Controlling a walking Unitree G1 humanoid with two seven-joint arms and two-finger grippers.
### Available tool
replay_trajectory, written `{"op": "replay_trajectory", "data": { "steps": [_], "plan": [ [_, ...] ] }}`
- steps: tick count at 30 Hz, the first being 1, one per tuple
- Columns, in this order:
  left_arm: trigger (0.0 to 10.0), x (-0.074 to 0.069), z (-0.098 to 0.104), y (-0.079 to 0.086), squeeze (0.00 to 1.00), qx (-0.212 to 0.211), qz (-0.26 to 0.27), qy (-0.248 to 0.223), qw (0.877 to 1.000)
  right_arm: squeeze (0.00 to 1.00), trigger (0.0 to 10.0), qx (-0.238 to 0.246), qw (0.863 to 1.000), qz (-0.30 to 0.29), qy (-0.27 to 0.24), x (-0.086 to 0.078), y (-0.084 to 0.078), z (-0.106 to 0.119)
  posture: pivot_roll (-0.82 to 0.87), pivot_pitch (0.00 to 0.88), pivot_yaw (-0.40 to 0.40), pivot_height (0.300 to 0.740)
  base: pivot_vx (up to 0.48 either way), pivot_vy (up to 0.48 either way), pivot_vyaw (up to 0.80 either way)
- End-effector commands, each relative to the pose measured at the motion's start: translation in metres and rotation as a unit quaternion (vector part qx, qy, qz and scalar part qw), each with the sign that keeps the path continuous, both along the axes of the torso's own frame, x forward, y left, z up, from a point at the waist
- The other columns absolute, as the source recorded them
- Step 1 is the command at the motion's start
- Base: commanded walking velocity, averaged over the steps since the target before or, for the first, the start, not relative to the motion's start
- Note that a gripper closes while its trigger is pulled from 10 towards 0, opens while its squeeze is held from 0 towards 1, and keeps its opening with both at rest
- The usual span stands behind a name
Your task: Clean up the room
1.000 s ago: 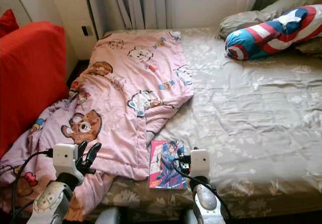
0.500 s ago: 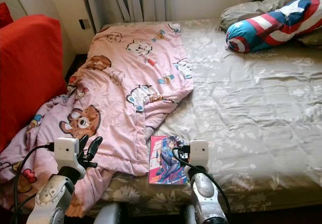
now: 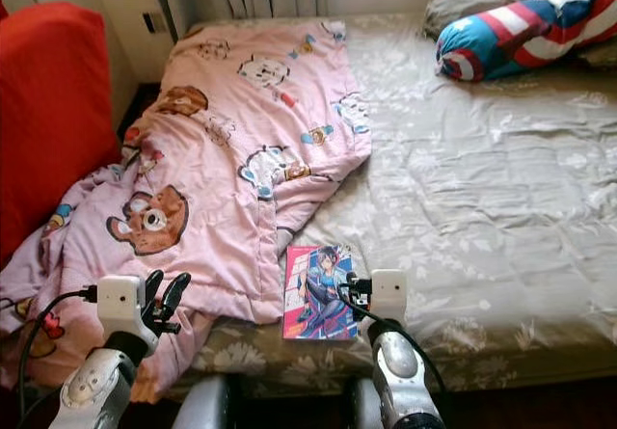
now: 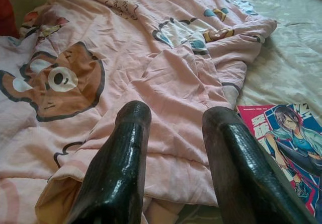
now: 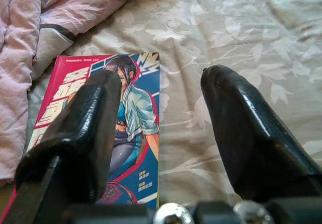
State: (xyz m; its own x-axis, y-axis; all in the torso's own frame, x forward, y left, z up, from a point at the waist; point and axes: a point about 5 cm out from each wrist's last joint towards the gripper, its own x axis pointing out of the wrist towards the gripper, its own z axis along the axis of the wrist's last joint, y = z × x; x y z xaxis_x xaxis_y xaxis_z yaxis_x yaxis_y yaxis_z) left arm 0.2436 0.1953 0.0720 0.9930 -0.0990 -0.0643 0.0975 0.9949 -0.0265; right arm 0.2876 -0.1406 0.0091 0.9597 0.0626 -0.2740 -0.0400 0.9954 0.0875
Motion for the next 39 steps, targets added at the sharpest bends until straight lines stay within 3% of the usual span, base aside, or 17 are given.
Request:
{"op": "replay_trajectory", "data": {
  "steps": [1, 9, 13, 18, 25, 31, 37, 38, 39],
  "plan": [
    [10.0, -0.004, -0.001, 0.002, 0.0, -0.002, 0.004, 0.006, 1.0, 0.0, 10.0, 0.012, 1.0, -0.008, 0.015, -0.001, 0.001, -0.004, 0.09, 0.157, 0.023, 0.611, 0.0, 0.0, 0.0],
    [10.0, -0.005, 0.001, 0.006, 0.0, 0.001, 0.014, 0.003, 1.0, 0.0, 10.0, 0.012, 1.0, 0.001, 0.022, 0.005, 0.005, -0.002, 0.1, 0.16, 0.012, 0.606, 0.0, 0.0, 0.0],
    [10.0, -0.005, 0.001, 0.004, 0.0, -0.001, 0.013, 0.004, 1.0, 0.0, 10.0, 0.013, 1.0, 0.0, 0.0, 0.005, 0.003, 0.001, 0.1, 0.166, 0.016, 0.596, 0.0, 0.0, 0.0],
    [10.0, -0.006, 0.0, 0.001, 0.0, -0.003, 0.01, 0.006, 1.0, 0.0, 10.0, 0.016, 1.0, -0.012, 0.014, 0.003, -0.001, -0.003, 0.1, 0.172, 0.019, 0.596, 0.0, 0.0, 0.0],
    [10.0, -0.009, 0.002, 0.0, 0.0, -0.001, 0.009, 0.007, 1.0, 0.0, 10.0, 0.058, 0.997, -0.018, 0.042, 0.002, 0.004, -0.009, 0.12, 0.192, 0.026, 0.596, 0.0, 0.0, 0.0],
    [10.0, -0.014, 0.004, 0.0, 0.0, 0.001, 0.009, 0.008, 1.0, 0.0, 10.0, 0.107, 0.989, -0.056, 0.09, -0.004, -0.004, -0.021, 0.15, 0.214, 0.041, 0.596, 0.0, 0.0, 0.0],
    [10.0, -0.018, 0.011, -0.001, 0.0, 0.005, 0.006, 0.005, 1.0, 0.0, 10.0, 0.129, 0.985, -0.058, 0.1, -0.005, -0.005, -0.023, 0.17, 0.258, 0.049, 0.596, 0.0, 0.0, 0.0],
    [10.0, -0.019, 0.012, 0.0, 0.0, 0.006, 0.006, 0.006, 1.0, 0.67, 10.0, 0.133, 0.985, -0.055, 0.095, -0.004, -0.004, -0.021, 0.17, 0.267, 0.048, 0.596, 0.0, 0.0, 0.0],
    [10.0, -0.021, 0.013, 0.0, 0.0, 0.006, 0.006, 0.006, 1.0, 0.67, 10.0, 0.135, 0.985, -0.054, 0.092, -0.003, -0.004, -0.02, 0.17, 0.27, 0.048, 0.596, 0.0, 0.0, 0.0]
  ]
}}
